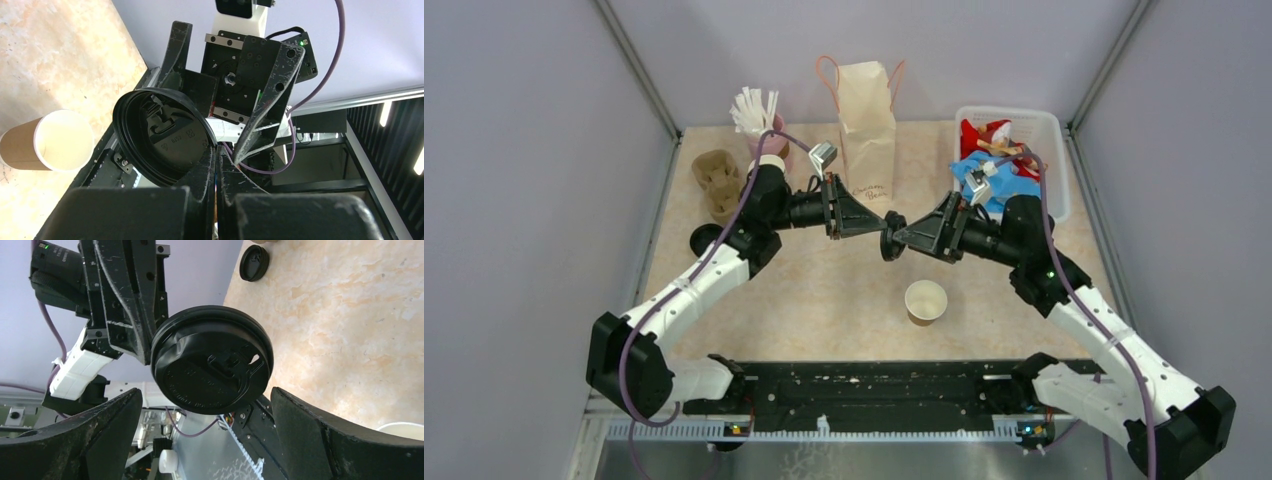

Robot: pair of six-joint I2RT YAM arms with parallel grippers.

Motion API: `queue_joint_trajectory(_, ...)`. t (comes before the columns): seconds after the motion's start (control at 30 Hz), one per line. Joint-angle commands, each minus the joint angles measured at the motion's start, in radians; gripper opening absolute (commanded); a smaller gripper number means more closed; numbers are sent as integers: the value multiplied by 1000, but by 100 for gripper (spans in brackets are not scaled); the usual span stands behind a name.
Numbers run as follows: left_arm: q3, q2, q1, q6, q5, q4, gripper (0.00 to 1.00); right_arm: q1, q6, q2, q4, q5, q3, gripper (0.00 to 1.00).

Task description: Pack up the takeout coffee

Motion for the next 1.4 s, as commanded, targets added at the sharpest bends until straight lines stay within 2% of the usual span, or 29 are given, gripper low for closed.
queue_joint_trajectory(0.0, 22, 3, -6, -14, 29, 59, 0, 9, -12, 17, 49, 5, 21, 98)
queue_joint_trajectory(0.37, 20, 11, -13, -13, 30, 68, 0, 9, -12, 34, 59, -3, 21, 92)
queue_joint_trajectory(0.47, 19, 12, -15, -14, 30, 67, 0, 9, -12, 38, 65, -8, 23, 96)
queue_joint_trajectory(0.6, 21, 18, -18, -14, 29, 69, 0, 9, -12, 43, 63, -9, 23, 96)
queue_joint_trajectory(1.33, 21, 22, -26, -11, 32, 54, 0, 9, -18, 45, 21, 15, 36, 83)
queue_joint_trajectory(1.37, 21, 19, -26, -3, 33, 43, 2, 8, -21, 43, 13, 18, 38, 83)
